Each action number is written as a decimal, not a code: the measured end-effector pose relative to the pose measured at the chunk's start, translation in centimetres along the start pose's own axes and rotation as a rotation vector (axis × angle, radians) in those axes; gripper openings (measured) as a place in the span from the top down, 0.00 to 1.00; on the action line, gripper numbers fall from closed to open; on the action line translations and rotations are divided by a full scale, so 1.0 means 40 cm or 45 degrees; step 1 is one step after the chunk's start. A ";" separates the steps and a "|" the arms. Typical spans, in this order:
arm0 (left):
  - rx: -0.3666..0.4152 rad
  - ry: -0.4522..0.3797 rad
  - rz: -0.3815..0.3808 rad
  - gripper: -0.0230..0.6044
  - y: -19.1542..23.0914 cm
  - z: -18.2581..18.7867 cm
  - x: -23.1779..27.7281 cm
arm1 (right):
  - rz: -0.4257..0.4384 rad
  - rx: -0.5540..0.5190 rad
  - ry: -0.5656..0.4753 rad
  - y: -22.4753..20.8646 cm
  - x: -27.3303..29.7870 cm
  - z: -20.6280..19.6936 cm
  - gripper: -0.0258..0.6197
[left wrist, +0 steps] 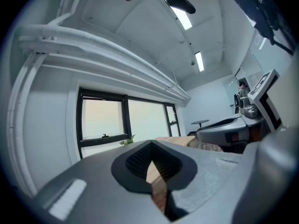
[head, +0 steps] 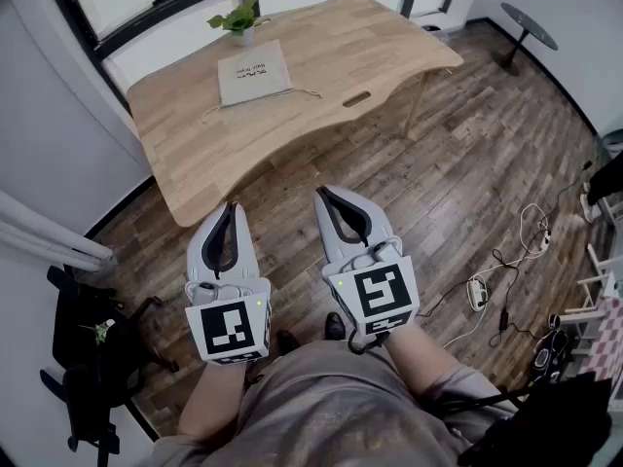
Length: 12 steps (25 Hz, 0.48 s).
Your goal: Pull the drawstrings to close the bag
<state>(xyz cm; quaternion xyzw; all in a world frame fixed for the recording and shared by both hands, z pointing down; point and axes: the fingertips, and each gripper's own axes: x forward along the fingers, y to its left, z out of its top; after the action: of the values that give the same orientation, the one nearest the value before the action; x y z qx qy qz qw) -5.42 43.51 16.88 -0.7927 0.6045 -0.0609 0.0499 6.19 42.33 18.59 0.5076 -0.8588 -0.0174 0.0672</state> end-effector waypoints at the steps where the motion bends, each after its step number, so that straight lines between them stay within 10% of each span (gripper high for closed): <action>1: 0.002 -0.002 0.000 0.96 -0.002 0.001 0.003 | 0.000 0.004 0.012 -0.003 0.000 -0.004 0.92; 12: -0.012 0.021 0.020 0.96 -0.061 -0.001 0.036 | 0.045 0.052 -0.002 -0.065 -0.010 -0.022 0.92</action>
<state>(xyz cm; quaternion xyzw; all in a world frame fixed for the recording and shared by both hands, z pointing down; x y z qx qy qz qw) -2.72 42.78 17.35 -0.7877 0.6112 -0.0643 0.0417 8.78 41.45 19.14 0.4935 -0.8679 0.0008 0.0565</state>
